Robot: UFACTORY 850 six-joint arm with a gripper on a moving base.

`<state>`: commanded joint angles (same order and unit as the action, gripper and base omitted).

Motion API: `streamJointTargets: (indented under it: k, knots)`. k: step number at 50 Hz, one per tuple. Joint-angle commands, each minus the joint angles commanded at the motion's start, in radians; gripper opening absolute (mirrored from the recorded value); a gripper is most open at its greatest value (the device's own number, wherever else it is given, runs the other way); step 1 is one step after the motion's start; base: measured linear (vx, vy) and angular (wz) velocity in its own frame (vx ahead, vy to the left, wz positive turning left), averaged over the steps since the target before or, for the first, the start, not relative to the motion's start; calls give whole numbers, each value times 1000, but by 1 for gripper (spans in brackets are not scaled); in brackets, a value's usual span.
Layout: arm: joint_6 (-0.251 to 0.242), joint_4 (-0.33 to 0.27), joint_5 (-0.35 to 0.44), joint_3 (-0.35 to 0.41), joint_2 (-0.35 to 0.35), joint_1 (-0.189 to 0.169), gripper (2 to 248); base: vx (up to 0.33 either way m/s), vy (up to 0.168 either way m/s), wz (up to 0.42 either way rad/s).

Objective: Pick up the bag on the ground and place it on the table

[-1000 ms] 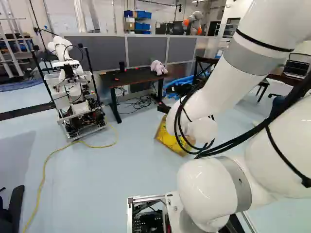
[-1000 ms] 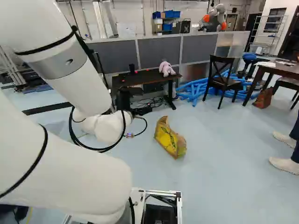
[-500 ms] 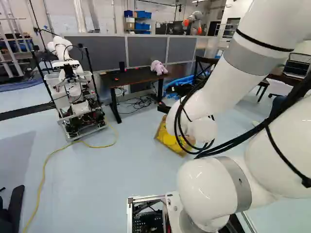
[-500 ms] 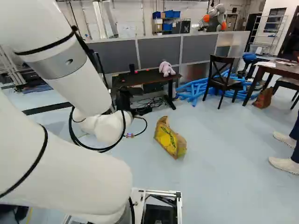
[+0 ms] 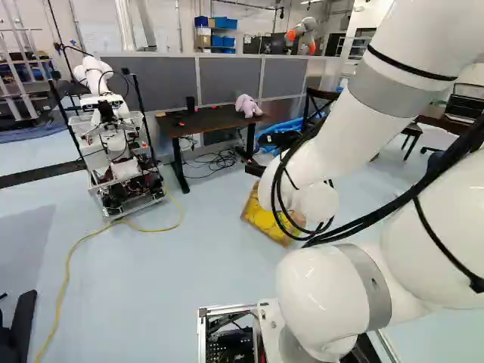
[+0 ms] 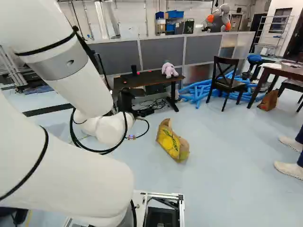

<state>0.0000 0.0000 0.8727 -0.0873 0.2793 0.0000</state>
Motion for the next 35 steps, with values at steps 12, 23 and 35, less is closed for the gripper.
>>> streamJointTargets:
  k: [12,23,35]
  knots:
    - [0,0,0,0,0,0,247,54,-2,-4]
    - [0,0,0,0,0,0,247,92,-2,-7]
    - [0,0,0,0,0,0,247,108,0,-9]
